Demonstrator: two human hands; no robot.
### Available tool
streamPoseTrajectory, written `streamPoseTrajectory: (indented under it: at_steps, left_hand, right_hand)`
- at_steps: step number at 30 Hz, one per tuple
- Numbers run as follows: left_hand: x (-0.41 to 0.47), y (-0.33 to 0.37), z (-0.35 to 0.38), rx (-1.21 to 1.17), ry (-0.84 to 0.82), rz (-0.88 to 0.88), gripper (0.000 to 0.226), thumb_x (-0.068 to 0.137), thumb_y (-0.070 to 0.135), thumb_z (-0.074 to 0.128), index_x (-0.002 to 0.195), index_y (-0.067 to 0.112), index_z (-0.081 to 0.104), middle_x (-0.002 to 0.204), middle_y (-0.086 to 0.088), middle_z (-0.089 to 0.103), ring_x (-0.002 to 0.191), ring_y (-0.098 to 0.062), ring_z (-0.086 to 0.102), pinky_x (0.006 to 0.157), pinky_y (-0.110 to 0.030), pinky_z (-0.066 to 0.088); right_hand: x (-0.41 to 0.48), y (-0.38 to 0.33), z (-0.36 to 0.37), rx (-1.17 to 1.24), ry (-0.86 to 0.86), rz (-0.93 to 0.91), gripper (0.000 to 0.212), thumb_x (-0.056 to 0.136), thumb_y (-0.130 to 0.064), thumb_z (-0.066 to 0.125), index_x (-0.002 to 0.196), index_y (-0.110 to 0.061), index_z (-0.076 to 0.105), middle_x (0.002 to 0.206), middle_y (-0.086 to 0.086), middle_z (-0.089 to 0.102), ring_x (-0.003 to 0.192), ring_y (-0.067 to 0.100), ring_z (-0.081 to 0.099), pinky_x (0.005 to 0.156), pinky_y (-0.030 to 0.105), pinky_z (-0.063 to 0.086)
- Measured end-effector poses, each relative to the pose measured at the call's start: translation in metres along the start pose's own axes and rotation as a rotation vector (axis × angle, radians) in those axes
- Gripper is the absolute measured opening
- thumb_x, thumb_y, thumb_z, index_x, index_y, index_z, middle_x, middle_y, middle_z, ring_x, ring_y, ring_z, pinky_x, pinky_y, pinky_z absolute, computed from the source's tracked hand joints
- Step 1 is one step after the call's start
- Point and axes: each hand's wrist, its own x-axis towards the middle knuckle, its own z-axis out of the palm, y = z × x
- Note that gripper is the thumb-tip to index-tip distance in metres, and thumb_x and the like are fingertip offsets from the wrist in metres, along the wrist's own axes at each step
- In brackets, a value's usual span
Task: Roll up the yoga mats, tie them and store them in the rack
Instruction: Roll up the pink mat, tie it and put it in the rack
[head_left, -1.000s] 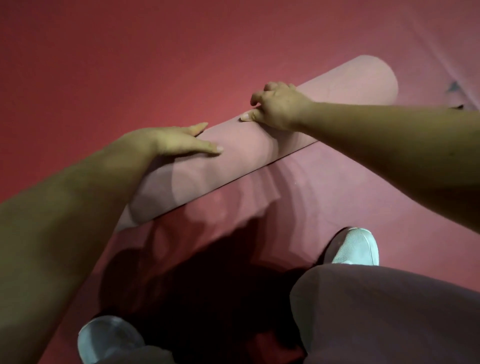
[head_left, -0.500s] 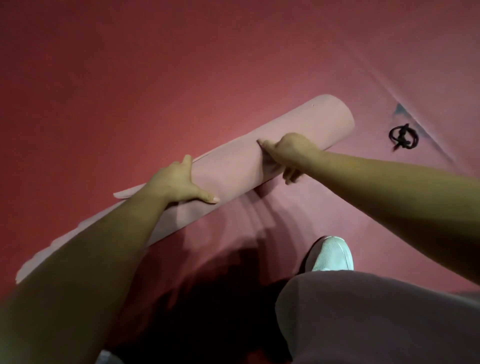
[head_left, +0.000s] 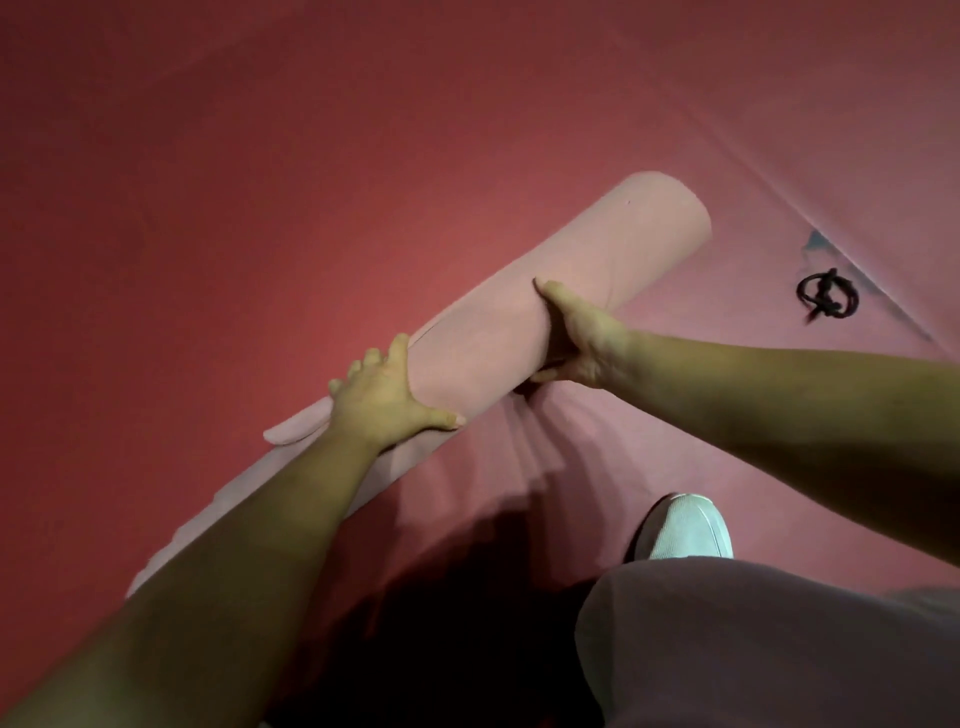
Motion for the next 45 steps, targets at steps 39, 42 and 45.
streamPoseTrajectory:
  at_steps: [39,42,45]
  left_hand:
    - [-0.241,-0.045,-0.33,-0.96,0.879,0.179,0.107,0.05,0.056,0.09,0.133,0.015,0.036,0.132,-0.001,0.055,0.121,-0.016,0.053,0.089,-0.024,0.041]
    - [-0.24,-0.05,-0.324,-0.897,0.945,0.22,0.134,0.035,0.061,0.087,0.147,0.026,0.021,0.142,0.003,0.049,0.128,-0.01,0.047,0.103,-0.024,0.039]
    - [-0.246,-0.058,-0.32,-0.937,1.033,0.199,0.117,0.048,0.043,0.094,0.144,0.028,0.028,0.137,0.006,0.053,0.119,-0.005,0.052,0.095,-0.018,0.039]
  right_hand:
    - [-0.334,-0.108,0.185,-0.788,-0.347,-1.329,0.101,0.057,-0.048,0.09,0.131,-0.036,0.022,0.13,-0.001,0.055,0.117,0.014,0.058,0.094,0.041,0.054]
    - [-0.336,-0.104,0.19,-0.828,-0.35,-1.322,0.103,0.054,-0.047,0.091,0.131,-0.038,0.023,0.13,-0.001,0.053,0.115,0.016,0.059,0.089,0.042,0.057]
    - [-0.344,-0.111,0.191,-0.913,-0.48,-1.24,0.098,0.066,-0.023,0.085,0.142,-0.031,0.024,0.131,0.0,0.056,0.114,0.016,0.063,0.091,0.042,0.057]
